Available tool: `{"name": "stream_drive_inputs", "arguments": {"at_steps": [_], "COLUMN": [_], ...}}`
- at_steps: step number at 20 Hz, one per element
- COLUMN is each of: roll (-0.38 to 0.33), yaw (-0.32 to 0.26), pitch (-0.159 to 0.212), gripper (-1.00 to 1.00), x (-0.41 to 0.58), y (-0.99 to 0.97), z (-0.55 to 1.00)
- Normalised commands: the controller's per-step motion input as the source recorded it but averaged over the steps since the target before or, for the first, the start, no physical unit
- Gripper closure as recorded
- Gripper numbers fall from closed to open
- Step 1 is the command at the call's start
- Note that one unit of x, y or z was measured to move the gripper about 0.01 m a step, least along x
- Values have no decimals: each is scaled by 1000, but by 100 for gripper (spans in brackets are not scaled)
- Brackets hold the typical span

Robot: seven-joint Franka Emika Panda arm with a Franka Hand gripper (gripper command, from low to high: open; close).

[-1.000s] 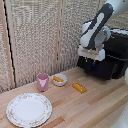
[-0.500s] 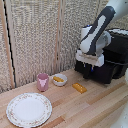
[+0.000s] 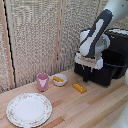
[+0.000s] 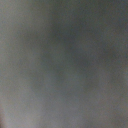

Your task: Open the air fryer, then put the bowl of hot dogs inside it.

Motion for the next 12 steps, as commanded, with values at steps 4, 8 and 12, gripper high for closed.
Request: {"name": "stream_drive_inputs", "arguments": {"at_steps": [4, 8, 12], "roll": [-12, -33, -25], "yaw": [-4, -39, -14], "pitch": [-21, -63, -32], "gripper": [100, -100, -100], "x": [49, 52, 35], "y": [96, 71, 101], "z": [179, 244, 250]}}
